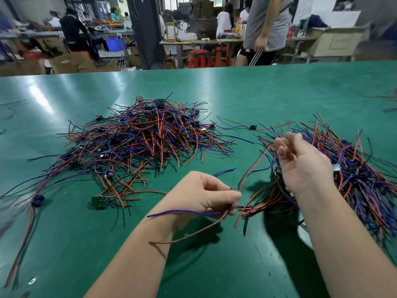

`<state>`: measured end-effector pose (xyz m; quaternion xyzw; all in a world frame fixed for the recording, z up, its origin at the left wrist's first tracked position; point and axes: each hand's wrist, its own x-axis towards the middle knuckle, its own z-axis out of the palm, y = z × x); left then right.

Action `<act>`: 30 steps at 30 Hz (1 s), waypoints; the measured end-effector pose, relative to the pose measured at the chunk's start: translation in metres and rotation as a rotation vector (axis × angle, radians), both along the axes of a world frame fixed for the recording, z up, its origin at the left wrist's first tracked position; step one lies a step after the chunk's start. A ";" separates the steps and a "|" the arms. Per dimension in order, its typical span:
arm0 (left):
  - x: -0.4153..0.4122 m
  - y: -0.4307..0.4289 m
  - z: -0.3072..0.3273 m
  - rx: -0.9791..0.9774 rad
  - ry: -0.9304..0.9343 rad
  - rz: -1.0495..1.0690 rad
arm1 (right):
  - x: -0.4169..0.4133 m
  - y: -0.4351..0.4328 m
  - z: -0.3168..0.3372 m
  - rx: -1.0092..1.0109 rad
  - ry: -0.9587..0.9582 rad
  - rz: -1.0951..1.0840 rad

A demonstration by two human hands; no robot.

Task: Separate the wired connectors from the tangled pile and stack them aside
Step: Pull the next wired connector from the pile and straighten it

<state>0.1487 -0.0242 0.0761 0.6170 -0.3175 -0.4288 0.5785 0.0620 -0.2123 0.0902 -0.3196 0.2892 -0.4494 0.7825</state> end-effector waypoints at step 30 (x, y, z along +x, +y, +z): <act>0.080 0.049 -0.011 0.986 -0.928 0.829 | -0.011 0.014 0.007 -1.142 1.149 0.060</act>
